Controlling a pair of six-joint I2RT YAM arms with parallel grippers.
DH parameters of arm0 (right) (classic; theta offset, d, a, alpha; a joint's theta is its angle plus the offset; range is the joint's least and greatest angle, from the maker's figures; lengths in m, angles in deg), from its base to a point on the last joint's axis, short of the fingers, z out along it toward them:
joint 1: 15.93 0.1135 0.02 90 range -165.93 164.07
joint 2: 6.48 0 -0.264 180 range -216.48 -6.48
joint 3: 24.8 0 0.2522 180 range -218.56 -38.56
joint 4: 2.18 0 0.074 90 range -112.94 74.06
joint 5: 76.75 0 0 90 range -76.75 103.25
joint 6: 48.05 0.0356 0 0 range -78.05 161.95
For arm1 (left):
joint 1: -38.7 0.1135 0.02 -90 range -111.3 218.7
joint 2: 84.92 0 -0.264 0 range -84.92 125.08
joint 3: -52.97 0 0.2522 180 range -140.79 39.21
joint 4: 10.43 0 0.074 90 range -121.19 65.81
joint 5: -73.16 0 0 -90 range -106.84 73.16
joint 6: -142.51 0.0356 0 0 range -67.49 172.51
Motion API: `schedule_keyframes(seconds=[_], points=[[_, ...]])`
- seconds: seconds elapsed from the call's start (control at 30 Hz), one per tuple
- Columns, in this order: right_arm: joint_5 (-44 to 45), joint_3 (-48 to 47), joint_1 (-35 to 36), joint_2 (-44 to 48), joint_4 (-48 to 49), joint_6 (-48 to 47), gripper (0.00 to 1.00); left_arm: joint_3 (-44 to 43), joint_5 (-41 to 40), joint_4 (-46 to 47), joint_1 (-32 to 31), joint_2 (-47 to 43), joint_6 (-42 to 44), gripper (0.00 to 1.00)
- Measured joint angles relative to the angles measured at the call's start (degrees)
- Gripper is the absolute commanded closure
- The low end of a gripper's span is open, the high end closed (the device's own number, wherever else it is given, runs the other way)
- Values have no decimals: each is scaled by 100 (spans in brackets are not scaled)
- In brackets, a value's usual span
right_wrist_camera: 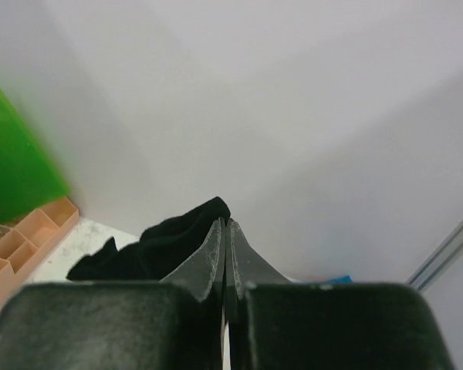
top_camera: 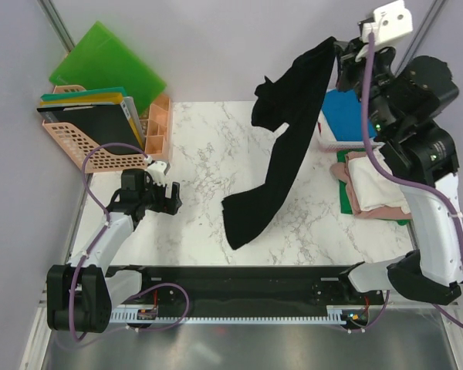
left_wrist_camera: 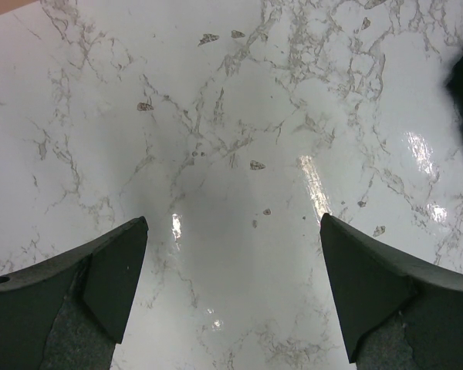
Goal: Fold and stack the t-shirts
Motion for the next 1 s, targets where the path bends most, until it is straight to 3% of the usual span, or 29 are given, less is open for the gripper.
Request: schedule_keyframes(seconds=[0.1,0.2,0.43,0.67,0.87,1.0], points=[[26,-514,39,13,-229,-33,100,0,0,0,0,13,0,0],[109,-1637,61,-361,-492,-90,100,-20,0,-4,0,81,0,0],[369,-2210,61,-647,-380,-208,100,-28,0,-4,0,37,2,0],[245,-1987,391,-942,-581,-219,100,-31,0,-2,0,-13,2,0],[-391,-369,876,-973,-599,-157,100,-33,-2,-2,0,-4,2,0],[-734,-35,920,-1604,-739,-105,100,-33,-2,-4,0,-4,2,0]])
